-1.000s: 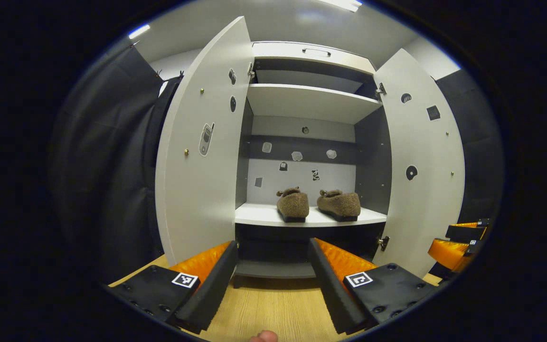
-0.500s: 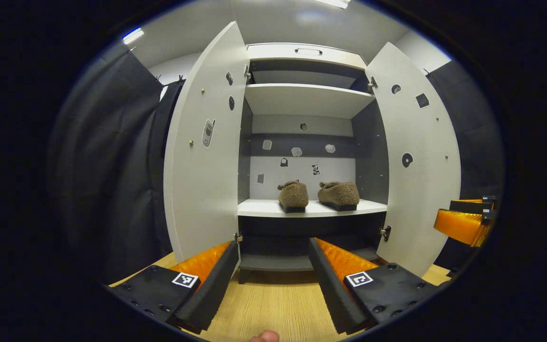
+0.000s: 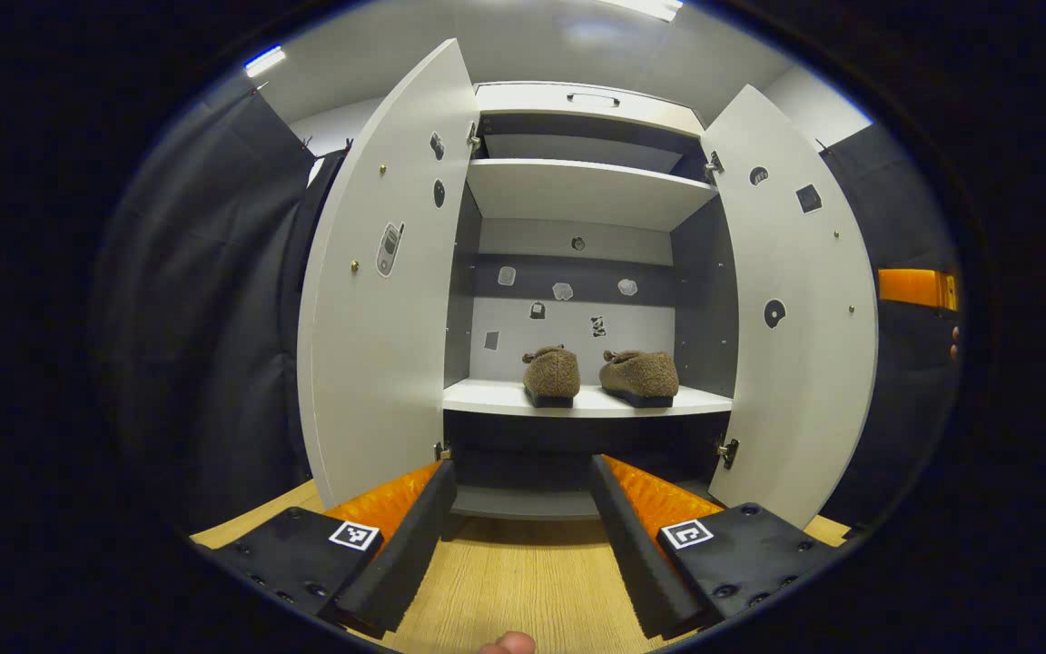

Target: Grab one shoe with the right hand and put it into the shoe cabinet, grab the other shoe with the left hand and put it into the shoe cabinet; then close the right door with the right hand and the left door with the left hand.

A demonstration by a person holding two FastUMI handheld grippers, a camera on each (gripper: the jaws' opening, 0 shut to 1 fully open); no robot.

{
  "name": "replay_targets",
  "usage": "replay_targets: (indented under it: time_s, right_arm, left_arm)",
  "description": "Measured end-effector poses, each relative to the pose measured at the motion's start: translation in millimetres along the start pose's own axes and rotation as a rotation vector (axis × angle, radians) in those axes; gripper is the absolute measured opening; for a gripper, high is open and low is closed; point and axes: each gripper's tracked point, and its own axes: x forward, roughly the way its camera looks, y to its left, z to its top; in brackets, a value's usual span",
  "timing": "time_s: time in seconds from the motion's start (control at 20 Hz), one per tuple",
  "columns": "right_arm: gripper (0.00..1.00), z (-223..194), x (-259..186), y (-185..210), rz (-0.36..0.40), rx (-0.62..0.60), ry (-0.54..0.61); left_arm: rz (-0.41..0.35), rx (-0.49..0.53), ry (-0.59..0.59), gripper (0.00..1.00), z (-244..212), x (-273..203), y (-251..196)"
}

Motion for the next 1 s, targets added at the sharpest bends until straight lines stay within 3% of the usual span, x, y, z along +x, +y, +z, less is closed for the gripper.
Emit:
replay_targets:
  time_s: [0.15, 0.4, 0.6, 0.7, 0.75, 0.8, 0.85, 1.0]
  right_arm:
    - [0.94, 17.2, 13.6, -50.9, -0.100, 0.024, -0.004]
    - [0.94, 26.5, 43.6, -107.8, -0.191, 0.054, -0.020]
    - [0.93, 26.9, 69.4, -119.3, -0.200, 0.093, -0.027]
    - [0.97, 25.8, 75.0, -121.9, -0.206, 0.079, -0.029]
    - [0.92, 24.2, 76.9, -122.8, -0.211, 0.068, -0.022]
    - [0.97, 24.2, 76.2, -122.5, -0.214, 0.064, -0.022]
    - [0.91, 24.7, 77.2, -121.2, -0.216, 0.063, -0.021]
    - [0.90, 22.5, 76.6, -114.2, -0.217, 0.010, -0.007]
  left_arm:
    - [0.019, 0.005, 0.004, 0.94, -2.4, -0.3, 6.9]
    - [0.044, -0.013, 0.015, 0.97, -6.5, 2.2, 16.5]
    - [0.066, 0.000, 0.023, 0.94, -8.7, 3.1, 24.3]
    - [0.072, 0.002, 0.018, 0.99, -8.2, 3.5, 25.5]
    - [0.072, 0.000, 0.017, 0.99, -7.3, 3.9, 26.0]
    - [0.078, -0.001, 0.019, 0.98, -8.7, 4.0, 27.0]
    - [0.082, -0.005, 0.021, 0.97, -8.8, 4.1, 28.7]
    - [0.084, -0.015, 0.016, 0.99, -9.2, 5.4, 29.0]
